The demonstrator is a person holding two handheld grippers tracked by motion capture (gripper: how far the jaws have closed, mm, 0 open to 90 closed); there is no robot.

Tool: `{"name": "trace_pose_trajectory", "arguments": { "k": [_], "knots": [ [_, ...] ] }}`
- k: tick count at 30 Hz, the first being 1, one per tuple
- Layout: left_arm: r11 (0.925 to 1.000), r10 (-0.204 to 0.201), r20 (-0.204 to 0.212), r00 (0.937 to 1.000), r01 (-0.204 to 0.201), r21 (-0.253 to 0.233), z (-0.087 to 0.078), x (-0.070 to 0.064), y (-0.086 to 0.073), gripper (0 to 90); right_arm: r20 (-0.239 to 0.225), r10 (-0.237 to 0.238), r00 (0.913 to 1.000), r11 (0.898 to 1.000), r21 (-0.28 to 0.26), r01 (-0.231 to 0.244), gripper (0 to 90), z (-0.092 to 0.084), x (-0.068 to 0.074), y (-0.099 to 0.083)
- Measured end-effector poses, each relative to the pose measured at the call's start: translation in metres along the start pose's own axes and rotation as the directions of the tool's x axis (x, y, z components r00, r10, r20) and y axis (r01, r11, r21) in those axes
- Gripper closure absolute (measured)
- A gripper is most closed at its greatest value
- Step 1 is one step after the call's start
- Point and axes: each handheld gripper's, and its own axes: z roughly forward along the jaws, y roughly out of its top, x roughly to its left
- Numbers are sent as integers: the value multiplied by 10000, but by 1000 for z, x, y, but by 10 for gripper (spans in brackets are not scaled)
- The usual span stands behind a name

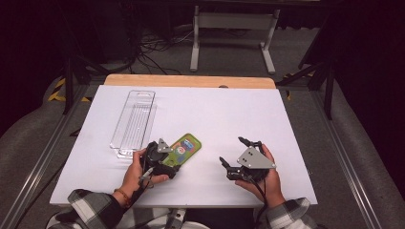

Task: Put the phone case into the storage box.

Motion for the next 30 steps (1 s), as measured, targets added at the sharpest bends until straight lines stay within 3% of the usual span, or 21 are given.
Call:
{"name": "trace_pose_trajectory", "arguments": {
  "k": [8, 14, 16, 19, 20, 23, 26, 27, 28, 29, 30],
  "knots": [
    [9961, 872, -48, 9962, -873, -102, -9, -2, 3, 163, -368, -227, 9991, 9997, -21, 226, 120, 1, 2, 1],
    [9917, 1261, -246, 9917, -1267, -213, -17, -2, 5, 163, -993, -697, 9926, 9951, 633, 762, 88, 8, 5, 2],
    [9893, 1449, -115, 9894, -1450, -151, -19, -2, 6, 163, -1131, -796, 9904, 9936, 711, 880, 82, 9, 5, 3],
    [9800, 1988, -59, 9800, -1988, -9, -22, -4, 7, 163, -1698, -1021, 9802, 9883, 946, 1194, 68, 14, 7, 9],
    [9785, 2063, -30, 9785, -2063, 1, -23, -4, 7, 162, -2057, -1093, 9725, 9859, 1021, 1324, 61, 17, 8, 14],
    [9730, 2308, 79, 9730, -2308, -1, -24, -5, 8, 162, -2554, -1256, 9586, 9815, 1088, 1575, 53, 21, 11, 22],
    [9718, 2356, 139, 9718, -2356, 33, -24, -5, 7, 162, -2951, -1523, 9433, 9746, 1135, 1929, 61, 26, 15, 32],
    [9701, 2424, 179, 9700, -2425, 52, -25, -5, 7, 162, -2951, -1523, 9433, 9746, 1135, 1929, 61, 26, 15, 32],
    [9688, 2476, 222, 9686, -2478, 40, -25, -5, 7, 162, -3193, -1723, 9319, 9678, 1215, 2205, 72, 30, 17, 35],
    [9667, 2557, 174, 9666, -2558, 51, -26, -5, 7, 162, -3258, -1863, 9269, 9628, 1275, 2383, 72, 32, 19, 36],
    [9626, 2709, 162, 9625, -2710, 61, -27, -5, 7, 162, -3258, -1863, 9269, 9628, 1275, 2383, 72, 32, 19, 36]
  ]
}}
